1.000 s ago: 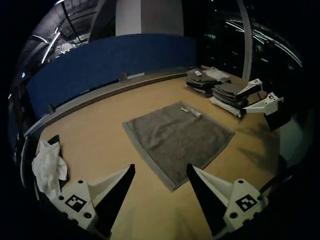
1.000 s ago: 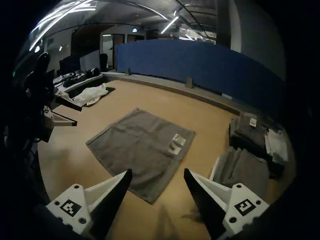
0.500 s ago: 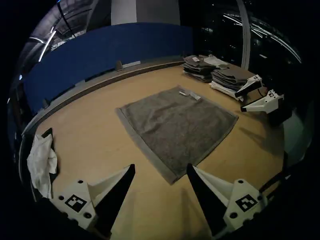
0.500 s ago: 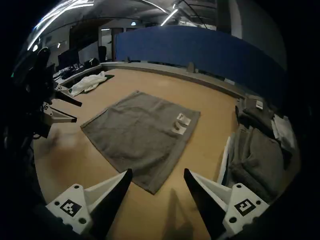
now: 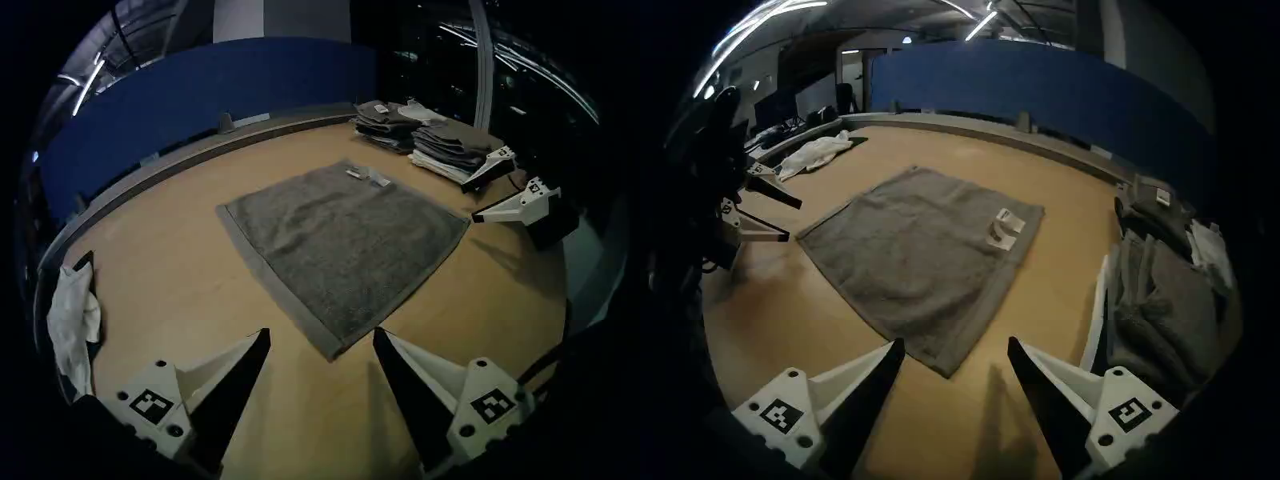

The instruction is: Fold towel

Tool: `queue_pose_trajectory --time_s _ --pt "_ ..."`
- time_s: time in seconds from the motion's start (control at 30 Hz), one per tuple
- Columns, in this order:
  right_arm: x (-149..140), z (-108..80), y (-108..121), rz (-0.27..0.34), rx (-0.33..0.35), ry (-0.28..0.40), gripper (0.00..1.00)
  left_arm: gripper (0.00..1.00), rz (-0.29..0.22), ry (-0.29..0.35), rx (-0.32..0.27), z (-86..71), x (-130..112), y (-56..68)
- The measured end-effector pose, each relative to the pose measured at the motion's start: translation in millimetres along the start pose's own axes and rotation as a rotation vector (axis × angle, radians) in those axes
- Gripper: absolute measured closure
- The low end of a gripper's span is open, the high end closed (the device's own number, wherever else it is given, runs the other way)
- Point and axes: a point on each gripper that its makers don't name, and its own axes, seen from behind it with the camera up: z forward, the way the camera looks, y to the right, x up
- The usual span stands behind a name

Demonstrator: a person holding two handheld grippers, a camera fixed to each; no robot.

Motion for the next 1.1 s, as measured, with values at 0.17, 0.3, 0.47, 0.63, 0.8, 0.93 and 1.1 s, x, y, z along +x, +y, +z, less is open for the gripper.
queue_pose_trajectory --time_s 0.17,0.3,0.47,0.63,0.8,0.93,1.1 --pt "-5 2.9 -2 -0.005 0.003 -0.013 0.0 0.04 0.009 -0.014 -0.015 3.4 -4 4.7" --pt "-7 4.5 -2 -0.004 0.002 -0.017 0.0 0.04 0.01 -0.027 -0.02 4.8 -6 5.4" --pt "-8 5.2 -2 -0.003 0.003 -0.024 0.0 0.04 0.01 -0.05 -0.019 7.6 -10 4.2" --pt "-13 5.8 -1 -0.009 0.005 -0.042 0.0 0.04 0.034 -0.082 -0.021 10.4 -15 6.0" --pt "-16 6.8 -1 -0.012 0.009 -0.056 0.01 0.04 0.038 -0.109 -0.035 11.4 -16 9.8" --pt "-19 8.6 -3 -0.013 0.02 -0.07 0.04 0.04 0.033 -0.125 -0.042 13.5 -16 11.5" --pt "-21 10.2 -4 -0.018 0.023 -0.081 0.06 0.04 0.044 -0.142 -0.047 16.2 -17 13.5"
